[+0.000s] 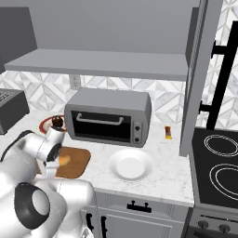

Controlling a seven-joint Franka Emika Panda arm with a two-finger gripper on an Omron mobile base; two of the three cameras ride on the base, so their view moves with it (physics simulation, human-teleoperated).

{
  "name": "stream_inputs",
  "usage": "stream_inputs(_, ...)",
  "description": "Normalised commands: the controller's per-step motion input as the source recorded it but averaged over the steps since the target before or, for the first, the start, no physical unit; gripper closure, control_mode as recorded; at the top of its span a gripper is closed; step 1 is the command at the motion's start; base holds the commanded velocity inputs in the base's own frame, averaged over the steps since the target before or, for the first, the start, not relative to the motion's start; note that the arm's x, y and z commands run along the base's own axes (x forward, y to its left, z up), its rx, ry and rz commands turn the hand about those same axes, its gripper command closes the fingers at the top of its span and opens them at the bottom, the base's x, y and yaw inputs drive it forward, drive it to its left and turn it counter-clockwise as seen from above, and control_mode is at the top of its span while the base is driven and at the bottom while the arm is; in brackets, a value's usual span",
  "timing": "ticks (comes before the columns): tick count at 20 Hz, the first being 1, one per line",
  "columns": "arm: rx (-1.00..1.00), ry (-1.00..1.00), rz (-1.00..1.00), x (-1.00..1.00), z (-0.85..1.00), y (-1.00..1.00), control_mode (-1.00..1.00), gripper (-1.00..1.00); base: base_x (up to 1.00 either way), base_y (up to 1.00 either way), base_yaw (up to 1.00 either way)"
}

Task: From the different types of pastries on the counter, select a croissant and place it on the cutting board. Then retrieve a jar of jam from the cabinet and place it alongside the croissant on the cutting board.

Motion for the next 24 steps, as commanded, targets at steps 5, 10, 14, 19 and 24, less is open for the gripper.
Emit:
stream_inputs(5, 0.00, 0.00, 0.00, -1.00, -0.76, 0.16, -1.00, -1.00, 0.00, 0.00, 0.00)
stream_inputs(10, 0.00, 0.00, 0.00, -0.97, -0.64, 0.14, -1.00, -1.00, 0.00, 0.00, 0.00)
stream_inputs(14, 0.00, 0.00, 0.00, -0.59, -0.45, 0.22, -1.00, -1.00, 0.00, 0.00, 0.00)
stream_inputs(19, 0.00, 0.02, 0.00, -0.35, -0.36, 0.23, -1.00, -1.00, 0.00, 0.00, 0.00)
stream_inputs(24, 0.00, 0.03, 0.00, -0.16, -0.33, 0.24, -1.00, -1.00, 0.00, 0.00, 0.00)
